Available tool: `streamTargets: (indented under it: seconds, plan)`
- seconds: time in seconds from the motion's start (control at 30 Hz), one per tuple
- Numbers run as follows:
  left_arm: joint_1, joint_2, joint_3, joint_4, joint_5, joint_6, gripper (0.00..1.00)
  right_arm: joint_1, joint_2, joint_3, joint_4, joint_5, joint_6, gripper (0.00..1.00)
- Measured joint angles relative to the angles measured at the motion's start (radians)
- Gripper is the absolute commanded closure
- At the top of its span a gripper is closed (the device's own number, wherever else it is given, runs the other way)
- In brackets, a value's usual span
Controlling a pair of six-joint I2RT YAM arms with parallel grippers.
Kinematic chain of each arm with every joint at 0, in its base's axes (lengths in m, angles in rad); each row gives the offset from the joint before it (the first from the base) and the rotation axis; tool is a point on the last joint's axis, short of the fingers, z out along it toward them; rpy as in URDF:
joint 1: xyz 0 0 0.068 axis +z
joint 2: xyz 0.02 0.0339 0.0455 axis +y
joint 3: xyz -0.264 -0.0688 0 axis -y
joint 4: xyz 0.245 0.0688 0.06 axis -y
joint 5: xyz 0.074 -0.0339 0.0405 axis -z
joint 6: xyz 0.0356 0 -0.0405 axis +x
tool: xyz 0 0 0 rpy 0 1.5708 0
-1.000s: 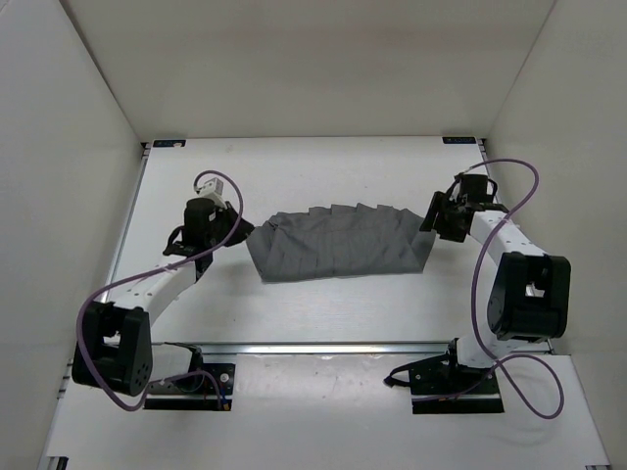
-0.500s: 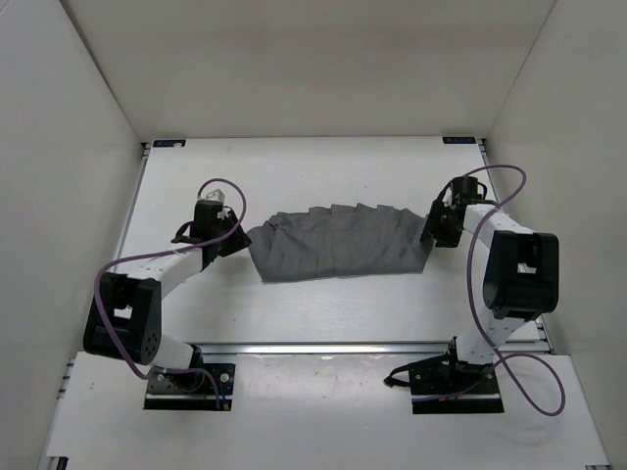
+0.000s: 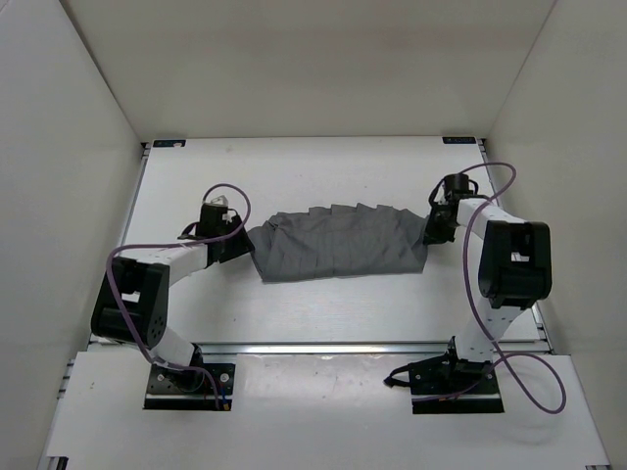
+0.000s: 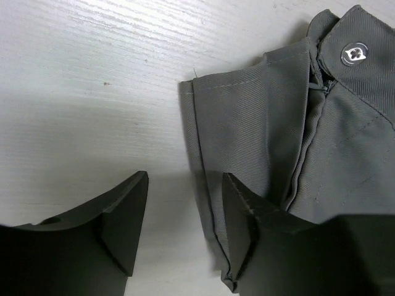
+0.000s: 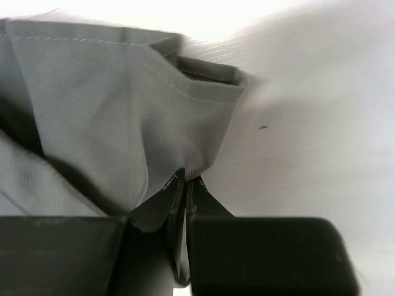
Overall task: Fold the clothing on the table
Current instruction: Fold the skirt
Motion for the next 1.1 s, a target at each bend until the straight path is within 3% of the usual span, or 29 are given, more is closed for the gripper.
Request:
streamTargets:
  seconds: [0.07, 0.2, 0.3, 0.37, 0.47, 0.6, 0.77, 1.1]
  plan:
    - [-0.003, 0.003, 0.000, 0.002, -0.001, -0.002, 0.48, 0.009, -0.008, 0.003, -0.008, -0.008, -0.004, 1.00]
    - [-0.016, 0.024, 0.010, 0.012, -0.004, -0.001, 0.50, 0.068, -0.063, 0.049, -0.045, -0.066, -0.019, 1.00]
    - [-0.022, 0.044, 0.013, 0.027, -0.003, -0.009, 0.67, 0.169, -0.135, 0.109, -0.041, -0.151, -0.023, 1.00]
    - [-0.027, 0.057, 0.019, 0.030, -0.005, -0.014, 0.88, 0.259, -0.178, 0.142, -0.008, -0.220, -0.013, 1.00]
    - [-0.031, 0.079, 0.032, 0.034, -0.004, -0.015, 1.00, 0.402, -0.206, 0.172, 0.067, -0.328, 0.023, 1.00]
    - [-0.031, 0.090, 0.041, 0.039, 0.000, -0.026, 1.00, 0.555, -0.165, 0.178, 0.190, -0.488, 0.097, 1.00]
    - [-0.032, 0.092, 0.041, 0.045, 0.001, -0.031, 1.00, 0.661, 0.002, 0.239, 0.296, -0.598, 0.144, 1.00]
    - [-0.031, 0.091, 0.041, 0.046, 0.003, -0.035, 1.00, 0.755, 0.279, 0.447, 0.352, -0.763, 0.146, 0.99]
